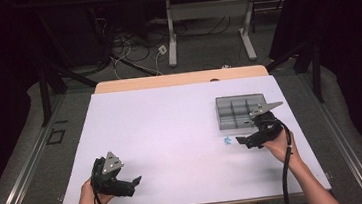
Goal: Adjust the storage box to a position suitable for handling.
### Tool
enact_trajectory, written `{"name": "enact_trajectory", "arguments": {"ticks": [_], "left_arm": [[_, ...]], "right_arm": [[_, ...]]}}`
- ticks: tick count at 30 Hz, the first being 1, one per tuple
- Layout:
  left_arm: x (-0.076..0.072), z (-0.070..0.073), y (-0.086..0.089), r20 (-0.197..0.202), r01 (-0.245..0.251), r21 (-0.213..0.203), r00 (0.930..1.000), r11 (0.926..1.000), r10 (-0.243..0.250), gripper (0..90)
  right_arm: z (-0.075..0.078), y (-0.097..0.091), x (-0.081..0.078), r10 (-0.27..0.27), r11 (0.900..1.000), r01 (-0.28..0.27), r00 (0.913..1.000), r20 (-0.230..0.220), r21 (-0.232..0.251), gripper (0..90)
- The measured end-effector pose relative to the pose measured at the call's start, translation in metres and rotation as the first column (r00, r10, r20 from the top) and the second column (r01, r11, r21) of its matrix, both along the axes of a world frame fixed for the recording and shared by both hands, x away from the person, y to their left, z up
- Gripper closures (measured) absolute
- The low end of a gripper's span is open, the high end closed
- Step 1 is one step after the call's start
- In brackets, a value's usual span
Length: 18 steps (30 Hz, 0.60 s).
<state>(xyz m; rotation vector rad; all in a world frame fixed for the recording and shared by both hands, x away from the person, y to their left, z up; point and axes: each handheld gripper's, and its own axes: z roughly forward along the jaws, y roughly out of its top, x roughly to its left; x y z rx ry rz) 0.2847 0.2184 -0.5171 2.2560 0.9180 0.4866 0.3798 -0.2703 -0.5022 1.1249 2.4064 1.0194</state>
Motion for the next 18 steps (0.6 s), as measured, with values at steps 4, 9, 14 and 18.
{"name": "enact_trajectory", "arguments": {"ticks": [4,9,14,18], "left_arm": [[0.000,-0.001,0.001,-0.008,-0.007,-0.004,0.9999,1.0000,0.007,0.0],[0.000,0.000,0.005,-0.003,-0.021,-0.004,0.9998,0.9998,0.021,0.1],[0.000,0.000,0.006,0.003,-0.027,-0.010,0.9996,0.9996,0.027,0.1],[-0.002,0.001,0.008,-0.004,-0.029,-0.003,0.9996,0.9996,0.029,0.1]], "right_arm": [[0.003,-0.004,0.009,-0.027,0.9996,0.027,0.9996,-0.001,0.013,0.0],[0.005,-0.010,0.023,-0.043,0.9991,0.043,0.9991,0.003,0.002,0.0],[0.010,-0.021,0.034,-0.079,0.9967,0.079,0.9969,0.007,0.018,1.9],[0.011,-0.031,0.042,-0.122,0.9923,0.122,0.9925,0.005,0.022,9.9]]}}
